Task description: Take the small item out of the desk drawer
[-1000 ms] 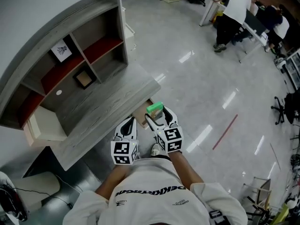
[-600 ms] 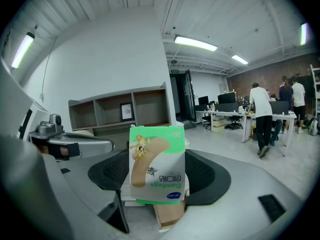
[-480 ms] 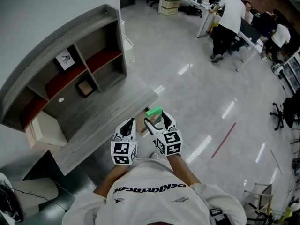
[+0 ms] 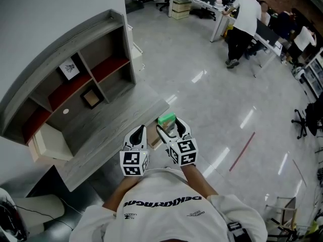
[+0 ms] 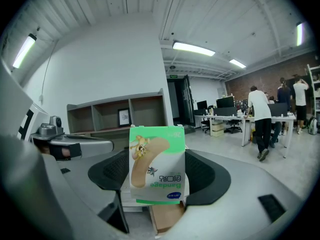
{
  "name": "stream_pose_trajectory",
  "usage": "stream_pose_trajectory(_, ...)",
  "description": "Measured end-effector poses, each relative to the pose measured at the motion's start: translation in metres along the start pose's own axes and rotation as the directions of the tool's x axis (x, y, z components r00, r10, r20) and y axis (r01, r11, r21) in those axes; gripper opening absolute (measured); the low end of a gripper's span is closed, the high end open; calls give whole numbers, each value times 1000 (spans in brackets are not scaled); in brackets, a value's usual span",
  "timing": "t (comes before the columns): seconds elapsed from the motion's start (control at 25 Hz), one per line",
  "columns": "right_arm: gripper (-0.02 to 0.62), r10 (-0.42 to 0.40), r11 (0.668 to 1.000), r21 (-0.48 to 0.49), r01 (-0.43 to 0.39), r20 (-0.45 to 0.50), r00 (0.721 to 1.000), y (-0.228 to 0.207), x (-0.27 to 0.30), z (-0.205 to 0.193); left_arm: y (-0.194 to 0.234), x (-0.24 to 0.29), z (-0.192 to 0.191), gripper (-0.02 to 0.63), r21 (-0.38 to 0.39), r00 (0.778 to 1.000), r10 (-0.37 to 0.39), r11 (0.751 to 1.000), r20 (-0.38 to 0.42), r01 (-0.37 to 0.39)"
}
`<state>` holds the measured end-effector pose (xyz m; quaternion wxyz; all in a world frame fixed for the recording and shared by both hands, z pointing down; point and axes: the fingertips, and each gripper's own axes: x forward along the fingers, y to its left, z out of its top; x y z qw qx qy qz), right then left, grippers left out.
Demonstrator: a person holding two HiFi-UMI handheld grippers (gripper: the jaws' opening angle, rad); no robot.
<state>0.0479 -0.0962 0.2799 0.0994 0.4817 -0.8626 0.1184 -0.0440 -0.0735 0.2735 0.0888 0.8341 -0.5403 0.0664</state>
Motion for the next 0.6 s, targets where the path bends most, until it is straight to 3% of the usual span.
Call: stream_pose_trajectory(0.6,371,-5,1000,1,5,31,999,-7,-5,8,-5,3,6,15,18,1000,6,1000,2,-6)
